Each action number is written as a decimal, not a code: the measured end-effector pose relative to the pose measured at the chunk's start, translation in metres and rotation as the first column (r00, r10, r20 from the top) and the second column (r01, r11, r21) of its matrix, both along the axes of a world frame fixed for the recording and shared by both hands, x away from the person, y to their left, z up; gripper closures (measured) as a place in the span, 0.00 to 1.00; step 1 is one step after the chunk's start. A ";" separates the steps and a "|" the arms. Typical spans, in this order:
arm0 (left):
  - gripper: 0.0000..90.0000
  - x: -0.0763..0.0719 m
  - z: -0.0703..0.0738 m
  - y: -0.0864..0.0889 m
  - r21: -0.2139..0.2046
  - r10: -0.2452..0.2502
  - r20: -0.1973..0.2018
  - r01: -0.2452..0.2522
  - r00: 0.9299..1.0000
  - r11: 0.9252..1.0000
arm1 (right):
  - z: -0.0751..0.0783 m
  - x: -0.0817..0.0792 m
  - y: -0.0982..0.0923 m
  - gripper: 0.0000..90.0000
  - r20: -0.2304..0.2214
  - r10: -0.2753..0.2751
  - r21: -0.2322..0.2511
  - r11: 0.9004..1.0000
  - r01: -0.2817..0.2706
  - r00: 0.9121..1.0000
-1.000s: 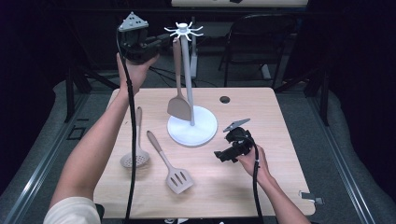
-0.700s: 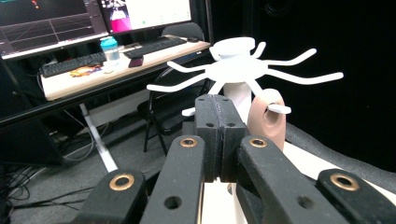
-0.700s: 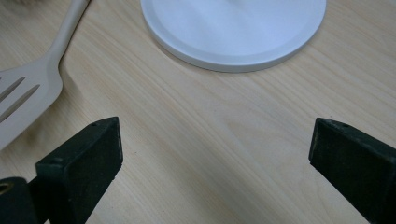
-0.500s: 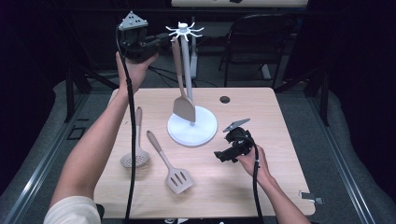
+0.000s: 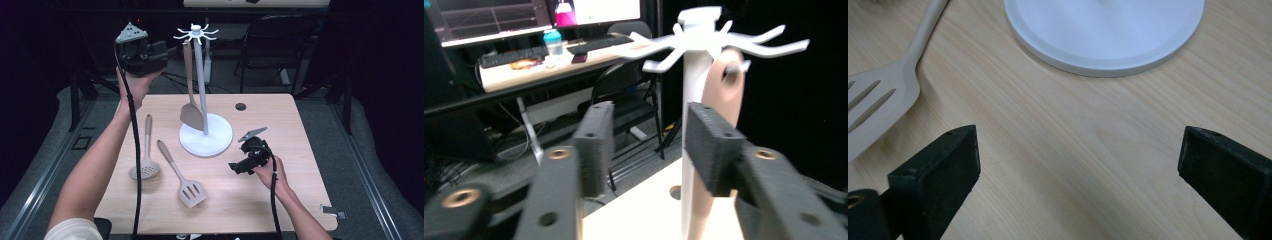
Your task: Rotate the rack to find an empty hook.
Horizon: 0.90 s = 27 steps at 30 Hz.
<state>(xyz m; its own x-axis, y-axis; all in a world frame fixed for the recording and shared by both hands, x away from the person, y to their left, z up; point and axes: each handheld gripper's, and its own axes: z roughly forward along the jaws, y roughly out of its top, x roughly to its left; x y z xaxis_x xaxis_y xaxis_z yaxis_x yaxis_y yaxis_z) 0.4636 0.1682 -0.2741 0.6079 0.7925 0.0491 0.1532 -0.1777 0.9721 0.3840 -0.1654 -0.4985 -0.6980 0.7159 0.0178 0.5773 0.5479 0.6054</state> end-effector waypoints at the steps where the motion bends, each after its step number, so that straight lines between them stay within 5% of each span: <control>1: 0.55 0.000 -0.004 0.003 -0.004 0.008 -0.007 -0.008 1.000 1.000 | 0.000 0.000 0.001 0.04 0.001 -0.001 0.009 1.000 0.001 1.000; 6: 0.42 0.001 -0.027 0.018 -0.013 0.026 -0.064 -0.026 0.998 1.000 | -0.001 0.000 0.002 0.04 0.000 -0.001 0.001 1.000 0.001 1.000; 15: 0.24 0.000 -0.074 0.036 0.031 0.057 -0.159 -0.053 0.986 0.998 | -0.003 -0.001 0.004 0.04 -0.016 0.015 -0.008 1.000 -0.015 1.000; 27: 0.17 -0.010 -0.141 0.051 0.075 0.081 -0.293 -0.062 0.953 0.995 | -0.007 -0.001 0.008 0.05 -0.025 0.035 -0.028 0.999 -0.035 0.999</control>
<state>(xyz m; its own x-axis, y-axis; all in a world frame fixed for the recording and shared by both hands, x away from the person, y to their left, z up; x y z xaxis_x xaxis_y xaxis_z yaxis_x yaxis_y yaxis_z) 0.4539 0.2187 -0.4151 0.5449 0.8354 -0.0716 0.4460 -0.2165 0.8685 0.3832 -0.1579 -0.5055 -0.7223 0.6914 0.0153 0.5717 0.5846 0.5757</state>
